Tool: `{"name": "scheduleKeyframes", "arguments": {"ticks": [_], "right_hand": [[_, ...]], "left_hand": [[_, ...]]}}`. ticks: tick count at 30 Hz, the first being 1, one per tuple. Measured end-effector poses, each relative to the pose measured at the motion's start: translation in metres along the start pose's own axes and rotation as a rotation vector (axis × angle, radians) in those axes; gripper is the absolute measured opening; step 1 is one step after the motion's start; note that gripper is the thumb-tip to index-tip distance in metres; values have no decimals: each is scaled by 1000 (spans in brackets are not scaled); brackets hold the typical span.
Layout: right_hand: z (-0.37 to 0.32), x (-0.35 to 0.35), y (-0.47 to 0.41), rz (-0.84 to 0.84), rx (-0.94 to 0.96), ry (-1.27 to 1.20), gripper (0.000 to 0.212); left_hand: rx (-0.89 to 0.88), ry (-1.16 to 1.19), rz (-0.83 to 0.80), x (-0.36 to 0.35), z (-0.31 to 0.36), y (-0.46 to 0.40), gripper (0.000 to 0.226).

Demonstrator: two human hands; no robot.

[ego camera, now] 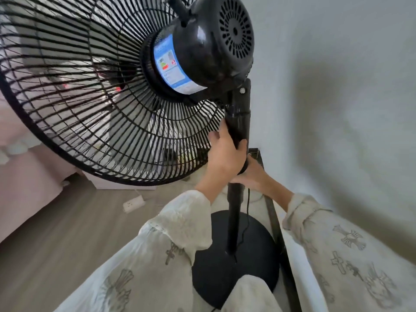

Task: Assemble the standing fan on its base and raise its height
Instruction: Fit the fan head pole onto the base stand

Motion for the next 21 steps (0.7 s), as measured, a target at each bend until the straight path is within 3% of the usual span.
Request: {"name": "scheduleKeyframes", "arguments": {"ticks": [8, 14, 17, 21], "right_hand": [[7, -9, -3, -51, -5, 0, 69], [3, -7, 3, -69, -16, 21, 70], [-6, -3, 8, -114, -28, 35, 63], [-32, 10, 13, -189, -3, 87, 57]], "left_hand": [[4, 25, 26, 7, -4, 1, 63], [-44, 63, -17, 26, -10, 1, 47], [-107, 53, 57, 43, -9, 3, 36], [-202, 129, 302, 78, -1, 1, 21]]}}
Point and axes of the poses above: each hand's wrist, its own y-axis away from the middle knuckle, its own x-axis out of the back of the hand, z = x × y, the point moved 2 cm from there along -y, towards the middle knuckle, and after that the axes turned 5 degrees about z, right-handed, at the moved point
